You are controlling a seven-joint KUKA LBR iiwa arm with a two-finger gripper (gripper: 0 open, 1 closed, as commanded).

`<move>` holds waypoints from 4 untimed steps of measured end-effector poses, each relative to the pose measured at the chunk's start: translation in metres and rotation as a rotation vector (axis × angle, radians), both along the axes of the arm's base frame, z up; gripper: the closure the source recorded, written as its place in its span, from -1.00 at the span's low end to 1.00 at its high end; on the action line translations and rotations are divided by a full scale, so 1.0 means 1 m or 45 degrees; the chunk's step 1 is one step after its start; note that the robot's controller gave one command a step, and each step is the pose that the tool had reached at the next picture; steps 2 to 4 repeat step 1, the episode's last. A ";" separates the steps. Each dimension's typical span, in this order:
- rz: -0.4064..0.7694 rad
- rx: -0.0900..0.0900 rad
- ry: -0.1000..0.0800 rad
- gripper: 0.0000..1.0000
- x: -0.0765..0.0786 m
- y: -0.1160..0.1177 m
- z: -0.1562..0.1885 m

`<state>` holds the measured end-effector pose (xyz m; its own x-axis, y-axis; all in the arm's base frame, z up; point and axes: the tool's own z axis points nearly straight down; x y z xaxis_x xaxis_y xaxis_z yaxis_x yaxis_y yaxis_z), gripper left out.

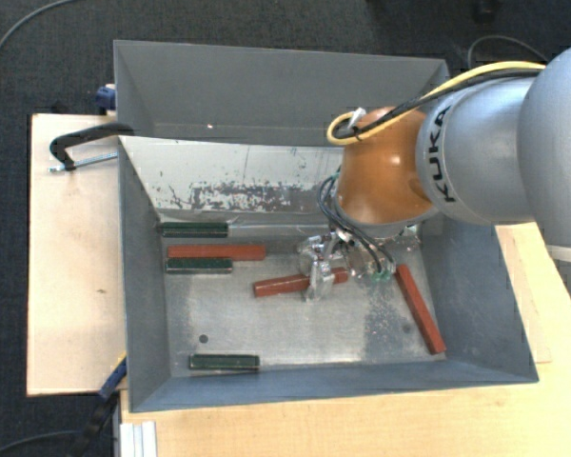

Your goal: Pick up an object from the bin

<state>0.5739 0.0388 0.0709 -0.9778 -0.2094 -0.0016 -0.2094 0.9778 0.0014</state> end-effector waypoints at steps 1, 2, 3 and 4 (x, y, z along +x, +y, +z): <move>0.098 -0.001 -0.017 1.00 -0.002 -0.002 0.143; 0.098 -0.001 -0.017 1.00 -0.002 -0.002 0.143; 0.098 -0.001 -0.017 1.00 -0.002 -0.002 0.143; 0.098 -0.001 -0.017 1.00 -0.002 -0.002 0.143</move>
Offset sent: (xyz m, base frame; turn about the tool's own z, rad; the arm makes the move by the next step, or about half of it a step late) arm -0.0049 -0.0033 0.1365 -0.0779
